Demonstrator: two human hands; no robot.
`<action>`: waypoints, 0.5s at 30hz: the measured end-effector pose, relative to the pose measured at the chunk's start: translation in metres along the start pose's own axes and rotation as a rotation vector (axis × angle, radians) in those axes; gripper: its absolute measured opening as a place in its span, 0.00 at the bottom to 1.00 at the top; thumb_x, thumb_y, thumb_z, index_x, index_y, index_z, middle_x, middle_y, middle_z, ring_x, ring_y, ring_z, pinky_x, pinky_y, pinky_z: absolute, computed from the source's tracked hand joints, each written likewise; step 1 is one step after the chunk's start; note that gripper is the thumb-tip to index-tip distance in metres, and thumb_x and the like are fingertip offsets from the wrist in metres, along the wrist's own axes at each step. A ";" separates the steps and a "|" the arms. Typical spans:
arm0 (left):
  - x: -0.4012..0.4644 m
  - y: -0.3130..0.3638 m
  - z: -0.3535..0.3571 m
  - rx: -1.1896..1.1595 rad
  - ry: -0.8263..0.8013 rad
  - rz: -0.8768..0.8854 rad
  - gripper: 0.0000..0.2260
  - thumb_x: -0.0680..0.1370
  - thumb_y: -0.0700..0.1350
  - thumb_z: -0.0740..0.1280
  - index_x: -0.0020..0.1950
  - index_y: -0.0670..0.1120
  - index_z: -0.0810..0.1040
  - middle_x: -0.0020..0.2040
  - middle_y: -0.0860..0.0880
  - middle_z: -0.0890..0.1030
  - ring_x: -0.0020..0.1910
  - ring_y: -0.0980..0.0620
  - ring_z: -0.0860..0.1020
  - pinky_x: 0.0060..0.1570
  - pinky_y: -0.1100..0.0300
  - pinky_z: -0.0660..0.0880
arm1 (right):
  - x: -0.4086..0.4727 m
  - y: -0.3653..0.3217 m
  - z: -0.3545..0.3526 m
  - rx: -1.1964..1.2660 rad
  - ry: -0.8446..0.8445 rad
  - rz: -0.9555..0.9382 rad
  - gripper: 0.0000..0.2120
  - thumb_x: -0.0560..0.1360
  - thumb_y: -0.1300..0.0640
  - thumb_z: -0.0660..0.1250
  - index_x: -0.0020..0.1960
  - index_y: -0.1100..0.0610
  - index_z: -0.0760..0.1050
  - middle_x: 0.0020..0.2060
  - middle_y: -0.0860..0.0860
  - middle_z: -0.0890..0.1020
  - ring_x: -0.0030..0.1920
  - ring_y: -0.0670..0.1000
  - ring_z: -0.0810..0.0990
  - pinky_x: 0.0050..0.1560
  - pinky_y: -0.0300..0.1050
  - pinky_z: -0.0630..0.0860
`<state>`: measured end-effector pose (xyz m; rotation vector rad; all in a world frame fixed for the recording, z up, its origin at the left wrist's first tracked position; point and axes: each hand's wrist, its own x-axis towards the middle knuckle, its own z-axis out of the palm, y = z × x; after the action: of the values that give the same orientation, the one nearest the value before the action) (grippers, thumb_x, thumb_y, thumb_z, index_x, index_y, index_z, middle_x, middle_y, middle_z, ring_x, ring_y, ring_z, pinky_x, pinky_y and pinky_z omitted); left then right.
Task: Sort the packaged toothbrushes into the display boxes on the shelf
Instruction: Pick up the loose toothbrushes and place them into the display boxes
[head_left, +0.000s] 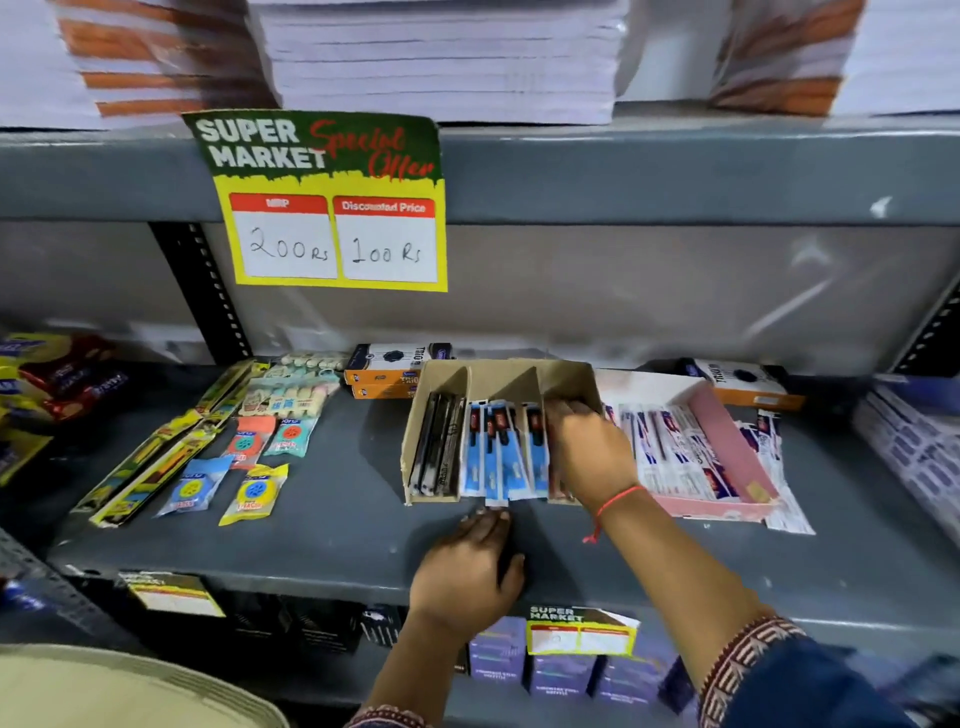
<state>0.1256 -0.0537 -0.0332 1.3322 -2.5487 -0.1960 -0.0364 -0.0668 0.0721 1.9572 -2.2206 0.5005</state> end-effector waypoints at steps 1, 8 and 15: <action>0.001 0.000 0.001 0.002 -0.009 -0.008 0.25 0.78 0.58 0.52 0.74 0.51 0.59 0.74 0.52 0.62 0.72 0.53 0.60 0.63 0.60 0.64 | -0.008 0.009 -0.002 0.022 0.071 -0.032 0.19 0.70 0.69 0.62 0.61 0.60 0.75 0.57 0.59 0.80 0.54 0.62 0.81 0.49 0.51 0.79; 0.006 0.033 0.008 -0.036 -0.105 0.003 0.26 0.80 0.57 0.49 0.75 0.47 0.50 0.77 0.49 0.54 0.74 0.51 0.51 0.70 0.59 0.50 | -0.064 0.072 0.007 -0.025 0.286 0.092 0.18 0.65 0.63 0.76 0.54 0.64 0.81 0.55 0.66 0.81 0.58 0.69 0.78 0.52 0.65 0.78; 0.019 0.076 0.018 -0.026 -0.098 0.101 0.26 0.80 0.56 0.50 0.75 0.45 0.52 0.76 0.47 0.56 0.74 0.51 0.52 0.70 0.59 0.47 | -0.081 0.129 0.005 0.156 0.441 0.503 0.18 0.74 0.63 0.65 0.63 0.66 0.73 0.66 0.67 0.72 0.67 0.67 0.68 0.67 0.59 0.66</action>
<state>0.0503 -0.0264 -0.0296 1.2097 -2.6771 -0.2808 -0.1505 0.0204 0.0215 1.1590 -2.3983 1.0740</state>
